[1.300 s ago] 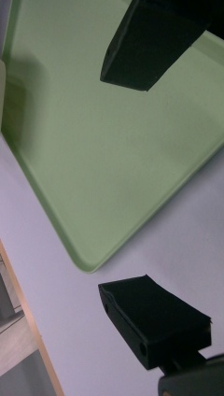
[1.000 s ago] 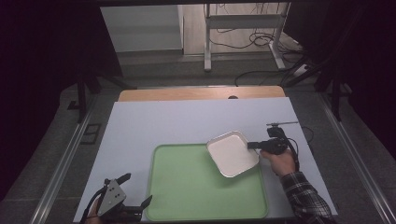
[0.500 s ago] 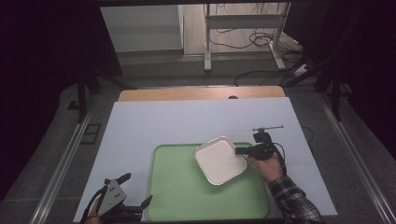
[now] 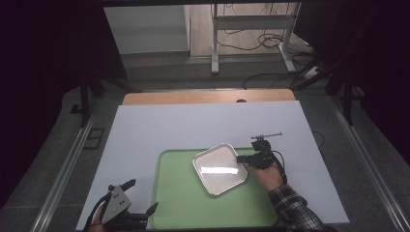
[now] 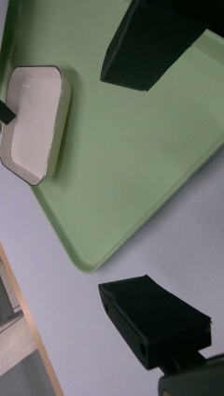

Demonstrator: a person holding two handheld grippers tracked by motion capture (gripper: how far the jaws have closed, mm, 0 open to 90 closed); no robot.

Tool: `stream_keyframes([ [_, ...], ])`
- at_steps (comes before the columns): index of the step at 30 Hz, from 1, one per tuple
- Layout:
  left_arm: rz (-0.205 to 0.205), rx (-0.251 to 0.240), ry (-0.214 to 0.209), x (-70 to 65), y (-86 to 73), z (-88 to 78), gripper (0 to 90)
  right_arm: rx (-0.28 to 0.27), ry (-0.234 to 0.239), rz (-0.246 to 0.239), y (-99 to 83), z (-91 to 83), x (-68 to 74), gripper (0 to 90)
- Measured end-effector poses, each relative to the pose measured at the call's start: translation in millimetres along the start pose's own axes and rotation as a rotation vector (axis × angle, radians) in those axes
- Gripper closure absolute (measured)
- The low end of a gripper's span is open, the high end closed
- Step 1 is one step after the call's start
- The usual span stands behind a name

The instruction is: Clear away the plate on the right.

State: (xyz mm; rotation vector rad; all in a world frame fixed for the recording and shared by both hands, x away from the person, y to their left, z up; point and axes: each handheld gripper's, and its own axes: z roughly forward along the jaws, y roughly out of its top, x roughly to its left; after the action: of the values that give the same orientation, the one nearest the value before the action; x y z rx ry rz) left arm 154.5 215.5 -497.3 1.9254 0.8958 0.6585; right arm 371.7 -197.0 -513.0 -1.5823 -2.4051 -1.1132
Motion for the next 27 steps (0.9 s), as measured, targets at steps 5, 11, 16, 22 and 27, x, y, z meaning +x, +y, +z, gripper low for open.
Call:
stream_keyframes([
  [5,-0.001,0.000,0.000,0.1,0.0,0.0,2.8,0.012,0.009,0.003,-1.1,1.1,2.2,88.7],
  [11,-0.001,-0.001,-0.001,0.2,-0.1,-0.1,2.8,0.034,-0.007,-0.010,-3.3,4.9,8.5,88.4],
  [16,0.000,-0.001,-0.001,0.1,-0.1,-0.3,2.8,0.002,0.009,-0.032,-2.6,0.9,6.5,74.5],
  [22,-0.004,-0.004,-0.003,0.6,-0.2,-0.4,2.8,-0.026,0.008,-0.142,-3.1,-15.9,10.2,59.7],
  [27,-0.002,-0.003,-0.002,0.4,0.0,-0.3,2.8,-0.047,0.011,-0.244,-10.1,-27.1,18.0,52.2],
])
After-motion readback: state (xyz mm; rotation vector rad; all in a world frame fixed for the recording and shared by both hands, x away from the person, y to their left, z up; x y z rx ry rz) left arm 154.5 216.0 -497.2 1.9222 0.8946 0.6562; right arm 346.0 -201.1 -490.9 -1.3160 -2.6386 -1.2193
